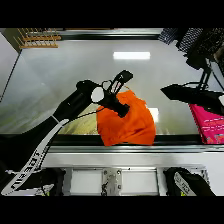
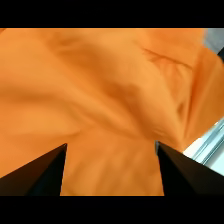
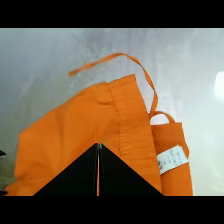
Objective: Fold the clothes and pants, and hang the long-sleeved shirts on hangers.
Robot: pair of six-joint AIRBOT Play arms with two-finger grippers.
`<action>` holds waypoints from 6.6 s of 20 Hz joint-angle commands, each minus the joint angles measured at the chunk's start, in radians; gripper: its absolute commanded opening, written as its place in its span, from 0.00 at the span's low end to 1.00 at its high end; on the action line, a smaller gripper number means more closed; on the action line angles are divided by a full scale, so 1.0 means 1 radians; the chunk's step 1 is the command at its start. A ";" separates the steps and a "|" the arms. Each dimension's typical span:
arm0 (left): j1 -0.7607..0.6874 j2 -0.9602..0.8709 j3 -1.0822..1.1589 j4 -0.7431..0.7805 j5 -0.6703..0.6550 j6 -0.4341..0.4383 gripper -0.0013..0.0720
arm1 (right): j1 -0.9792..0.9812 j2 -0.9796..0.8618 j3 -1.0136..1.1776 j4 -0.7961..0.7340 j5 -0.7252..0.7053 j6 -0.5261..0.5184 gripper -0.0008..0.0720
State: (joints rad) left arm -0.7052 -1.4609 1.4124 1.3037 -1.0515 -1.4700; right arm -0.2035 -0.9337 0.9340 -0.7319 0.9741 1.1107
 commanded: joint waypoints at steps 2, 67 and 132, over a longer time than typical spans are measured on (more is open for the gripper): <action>0.124 0.021 0.001 0.047 0.014 -0.156 0.82 | -0.124 -0.014 0.000 -0.178 0.108 0.003 0.06; 0.455 -0.259 0.603 0.013 -0.133 -0.181 0.85 | -0.027 -0.325 0.322 -0.634 0.107 0.486 0.82; 0.483 0.307 -0.748 -0.301 0.048 -0.078 0.03 | -0.191 -0.266 0.060 -0.573 0.140 0.377 0.94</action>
State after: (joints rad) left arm -0.2260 -1.1091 0.6300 1.0019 -1.0023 -1.5475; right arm -0.3332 -1.1969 1.0138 -1.2587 1.0603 1.4853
